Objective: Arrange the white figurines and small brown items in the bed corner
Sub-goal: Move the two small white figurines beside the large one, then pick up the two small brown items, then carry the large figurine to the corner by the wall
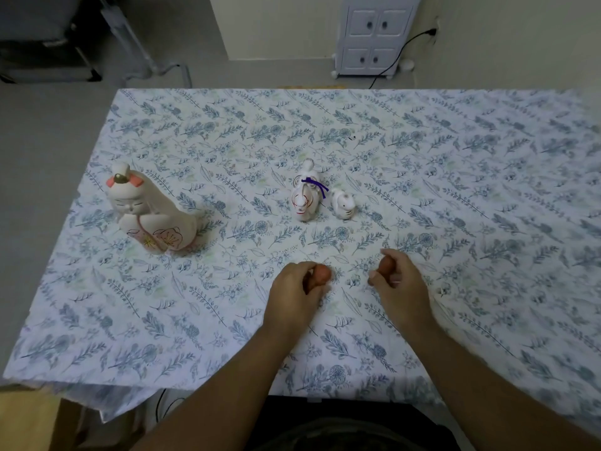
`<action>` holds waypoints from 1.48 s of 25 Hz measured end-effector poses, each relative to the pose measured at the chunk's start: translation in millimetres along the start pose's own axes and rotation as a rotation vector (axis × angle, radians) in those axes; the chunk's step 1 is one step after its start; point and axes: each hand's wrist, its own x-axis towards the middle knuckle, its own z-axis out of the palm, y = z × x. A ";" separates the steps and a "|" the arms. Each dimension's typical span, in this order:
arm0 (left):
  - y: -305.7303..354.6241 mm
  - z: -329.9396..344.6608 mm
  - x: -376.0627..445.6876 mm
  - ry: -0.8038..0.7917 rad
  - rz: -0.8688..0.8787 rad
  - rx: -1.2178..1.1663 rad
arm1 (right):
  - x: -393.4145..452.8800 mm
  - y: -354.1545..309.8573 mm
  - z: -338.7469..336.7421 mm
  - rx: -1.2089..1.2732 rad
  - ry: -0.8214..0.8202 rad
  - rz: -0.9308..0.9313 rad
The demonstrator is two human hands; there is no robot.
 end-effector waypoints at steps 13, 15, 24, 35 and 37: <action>-1.0 -6.5 6.0 0.032 0.025 -0.183 | -0.8 -5.1 21.3 0.023 -0.200 -0.174; -1.7 -6.9 7.5 0.012 0.035 -0.181 | 0.4 -5.0 20.8 0.005 -0.231 -0.185; -26.0 -82.9 -25.3 0.249 0.076 -0.048 | -27.5 -81.3 55.1 -0.307 -0.009 -0.740; -94.5 -257.4 0.5 0.486 -0.059 -0.157 | -31.4 -241.7 215.6 -0.021 -0.537 -0.542; -99.1 -262.1 13.5 0.361 -0.043 -0.251 | -24.6 -244.4 229.0 0.115 -0.588 -0.483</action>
